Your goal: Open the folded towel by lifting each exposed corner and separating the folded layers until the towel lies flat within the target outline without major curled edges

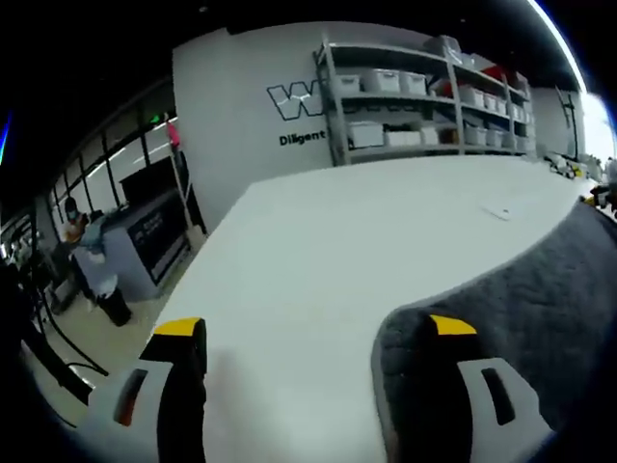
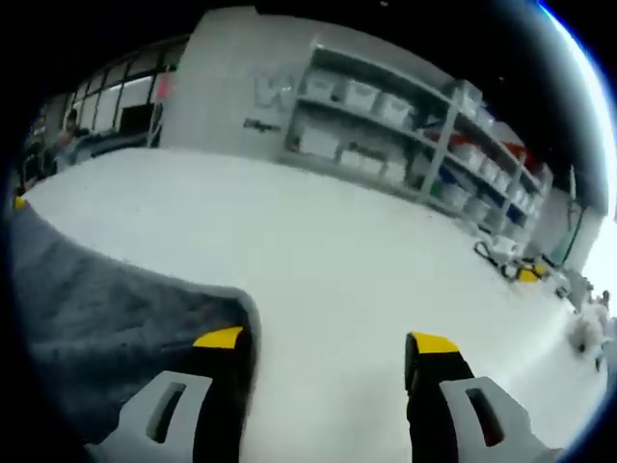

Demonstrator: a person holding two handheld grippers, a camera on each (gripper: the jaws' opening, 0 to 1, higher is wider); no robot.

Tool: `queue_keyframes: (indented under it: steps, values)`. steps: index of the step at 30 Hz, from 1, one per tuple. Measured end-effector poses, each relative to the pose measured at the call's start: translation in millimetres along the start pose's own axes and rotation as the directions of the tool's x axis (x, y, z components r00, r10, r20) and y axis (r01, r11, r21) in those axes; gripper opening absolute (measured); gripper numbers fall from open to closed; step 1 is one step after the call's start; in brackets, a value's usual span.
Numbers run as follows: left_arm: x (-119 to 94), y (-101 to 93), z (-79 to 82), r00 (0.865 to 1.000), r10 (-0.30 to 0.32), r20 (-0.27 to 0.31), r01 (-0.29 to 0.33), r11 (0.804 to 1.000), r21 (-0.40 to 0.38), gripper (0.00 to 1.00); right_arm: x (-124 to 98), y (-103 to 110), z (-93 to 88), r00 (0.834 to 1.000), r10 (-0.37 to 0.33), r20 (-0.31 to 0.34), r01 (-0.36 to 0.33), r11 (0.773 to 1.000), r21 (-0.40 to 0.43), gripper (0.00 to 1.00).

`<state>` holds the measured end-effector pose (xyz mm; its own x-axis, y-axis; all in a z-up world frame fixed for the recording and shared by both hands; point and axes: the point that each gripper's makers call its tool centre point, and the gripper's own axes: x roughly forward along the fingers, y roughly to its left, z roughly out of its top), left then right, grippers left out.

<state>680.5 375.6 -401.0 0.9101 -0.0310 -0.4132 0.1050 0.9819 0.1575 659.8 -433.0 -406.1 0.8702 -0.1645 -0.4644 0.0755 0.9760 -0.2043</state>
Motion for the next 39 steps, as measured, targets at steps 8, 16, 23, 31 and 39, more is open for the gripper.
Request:
queue_keyframes:
  steps: [8, 16, 23, 31, 39]
  values:
    - [-7, -2.5, -2.9, 1.0, 0.007, -0.007, -0.007, 0.999, -0.032, 0.92, -7, 4, 3.1, 0.999, 0.031, 0.01, -0.03, 0.996, -0.089, 0.66]
    - [-19, -3.9, 10.0, 1.0, 0.006, 0.019, -0.006, 1.0, -0.016, 0.92, -24, -1, 24.7, 0.995, 0.047, 0.086, -0.039, 0.994, -0.101, 0.74]
    - [-28, -0.3, 26.9, 0.998, 0.001, 0.061, 0.0, 1.0, -0.022, 0.93, -40, -11, 37.7, 0.993, 0.03, 0.118, -0.02, 0.996, -0.085, 0.77]
    - [-42, -7.1, 45.0, 0.995, -0.035, 0.097, 0.036, 0.999, -0.006, 1.0, -67, -18, 62.1, 0.975, -0.022, 0.221, 0.024, 1.0, -0.004, 0.87]
    - [-85, -31.0, 64.5, 0.989, -0.06, 0.136, 0.058, 0.998, 0.016, 1.0, -110, -3, 79.5, 0.963, 0.003, 0.27, 0.004, 1.0, -0.026, 1.0]
